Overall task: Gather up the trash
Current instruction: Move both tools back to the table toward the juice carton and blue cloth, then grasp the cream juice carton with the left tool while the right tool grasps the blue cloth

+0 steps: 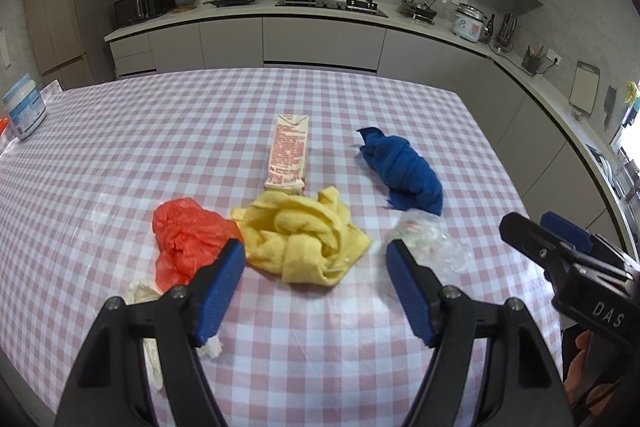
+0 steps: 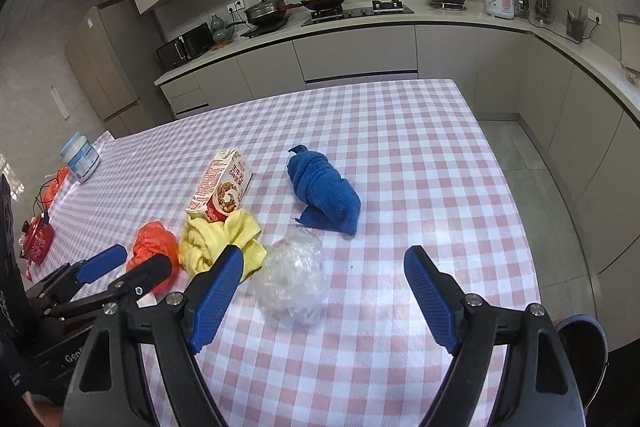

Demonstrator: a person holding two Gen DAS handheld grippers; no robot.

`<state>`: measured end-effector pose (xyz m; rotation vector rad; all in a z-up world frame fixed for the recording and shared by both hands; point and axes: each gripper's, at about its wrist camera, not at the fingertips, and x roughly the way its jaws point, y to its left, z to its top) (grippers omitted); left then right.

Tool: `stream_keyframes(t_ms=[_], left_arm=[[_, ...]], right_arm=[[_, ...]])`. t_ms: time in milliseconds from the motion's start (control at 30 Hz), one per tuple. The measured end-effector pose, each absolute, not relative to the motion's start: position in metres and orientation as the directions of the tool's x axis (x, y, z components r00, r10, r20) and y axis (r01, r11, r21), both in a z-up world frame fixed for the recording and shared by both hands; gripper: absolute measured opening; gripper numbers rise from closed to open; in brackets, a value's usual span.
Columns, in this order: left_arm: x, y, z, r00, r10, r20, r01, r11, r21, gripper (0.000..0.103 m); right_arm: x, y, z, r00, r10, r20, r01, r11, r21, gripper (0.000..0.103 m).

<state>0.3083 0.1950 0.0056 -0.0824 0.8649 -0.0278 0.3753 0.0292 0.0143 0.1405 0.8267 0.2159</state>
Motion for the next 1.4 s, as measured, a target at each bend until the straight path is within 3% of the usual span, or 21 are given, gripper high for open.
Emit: stream_keyframes(t_ms=[800, 1267, 1333, 1400], left_arm=[[0.425, 0.218, -0.046, 0.563, -0.038, -0.825, -0.005, 0.999, -0.049, 0.074], [0.449, 0.21, -0.064, 0.525, -0.063, -0.849, 0.011, 0.998, -0.067, 0.074], [0.453, 0.213, -0.066, 0.522, -0.07, -0.85, 0.01, 0.997, -0.076, 0.072], [0.453, 0.214, -0.069, 0.52, -0.072, -0.851, 0.013, 0.997, -0.076, 0.056]], right_arm=[[0.515, 0.061, -0.049, 0.56, 0.2, -0.804, -0.155, 0.979, 0.136, 0.084], [0.546, 0.071, -0.074, 0.506, 0.213, -0.836, -0.197, 0.972, 0.129, 0.084], [0.546, 0.07, -0.072, 0.517, 0.225, -0.826, -0.198, 0.97, 0.141, 0.084], [0.547, 0.072, -0.076, 0.507, 0.228, -0.831, -0.208, 0.968, 0.138, 0.083]])
